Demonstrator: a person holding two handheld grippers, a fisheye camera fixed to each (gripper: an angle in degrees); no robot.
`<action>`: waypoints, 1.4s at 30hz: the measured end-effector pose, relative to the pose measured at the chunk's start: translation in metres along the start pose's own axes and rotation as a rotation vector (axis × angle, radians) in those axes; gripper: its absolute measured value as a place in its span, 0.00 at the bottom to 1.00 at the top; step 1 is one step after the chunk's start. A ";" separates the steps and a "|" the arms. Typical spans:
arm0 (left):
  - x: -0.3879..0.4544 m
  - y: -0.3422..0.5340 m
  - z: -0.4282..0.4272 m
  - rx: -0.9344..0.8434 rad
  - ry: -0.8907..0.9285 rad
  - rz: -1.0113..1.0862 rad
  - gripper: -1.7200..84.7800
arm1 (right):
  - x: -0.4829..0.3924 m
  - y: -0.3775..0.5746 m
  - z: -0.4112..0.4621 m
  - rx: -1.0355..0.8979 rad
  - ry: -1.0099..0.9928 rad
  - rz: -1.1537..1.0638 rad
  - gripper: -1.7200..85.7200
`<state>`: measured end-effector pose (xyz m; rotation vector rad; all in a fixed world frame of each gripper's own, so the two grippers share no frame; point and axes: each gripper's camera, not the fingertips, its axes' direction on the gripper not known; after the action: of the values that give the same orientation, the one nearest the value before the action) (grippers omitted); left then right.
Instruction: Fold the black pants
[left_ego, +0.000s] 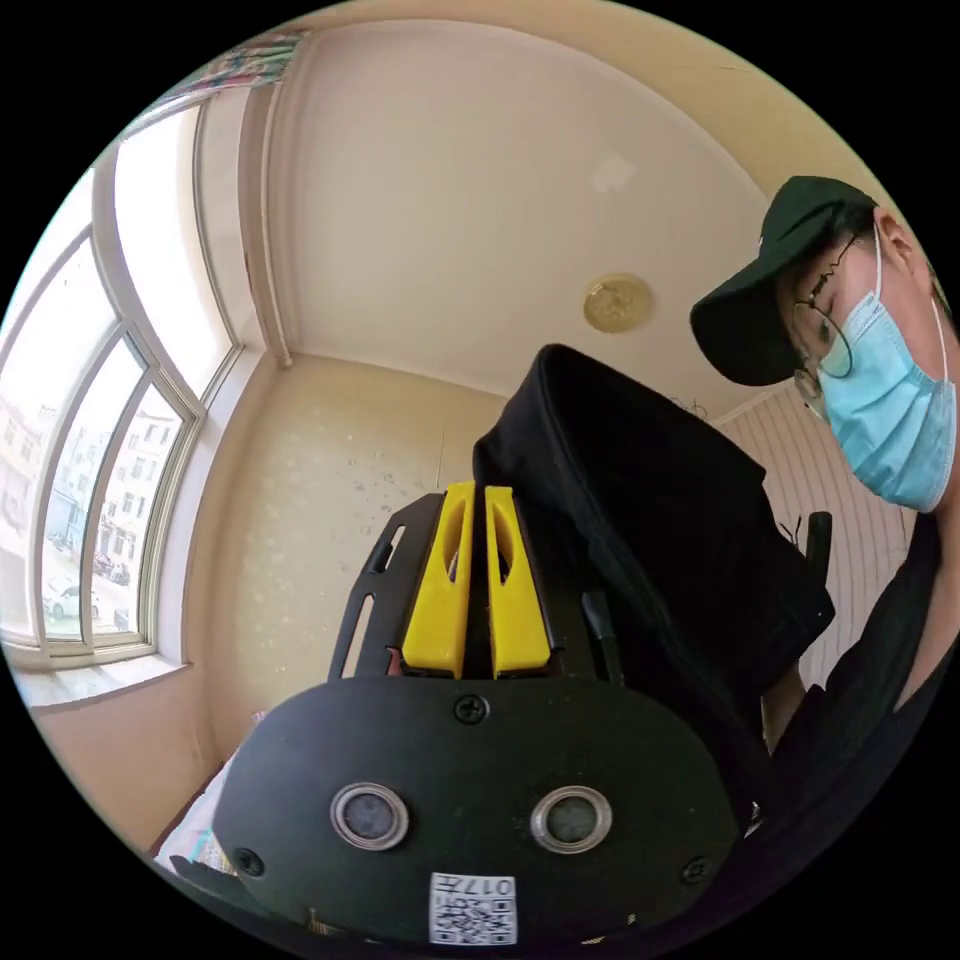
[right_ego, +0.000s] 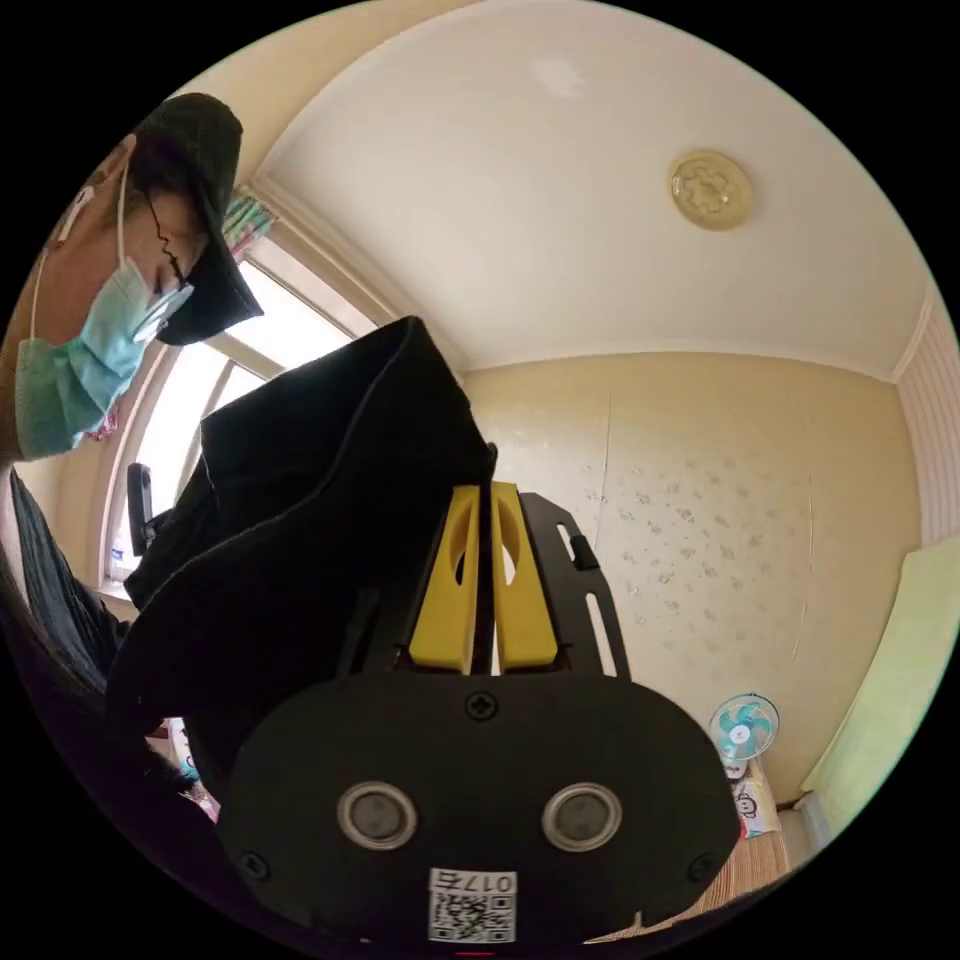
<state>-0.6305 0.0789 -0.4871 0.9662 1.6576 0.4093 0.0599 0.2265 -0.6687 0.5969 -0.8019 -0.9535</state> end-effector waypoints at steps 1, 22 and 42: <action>-0.007 0.003 0.031 -0.073 -0.013 -0.003 0.01 | 0.015 0.003 0.036 -0.099 0.018 -0.004 0.05; -0.177 0.546 0.197 -1.990 -0.157 -0.529 0.06 | 0.219 0.603 0.225 -1.770 0.047 0.755 0.05; -0.098 0.578 0.270 -2.233 0.125 -0.671 0.12 | 0.305 0.746 0.169 -1.783 0.240 1.068 0.14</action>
<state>-0.1561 0.2964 -0.1071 -1.2176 0.6017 1.3006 0.3806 0.2858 0.0875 -1.1715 0.2004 -0.2668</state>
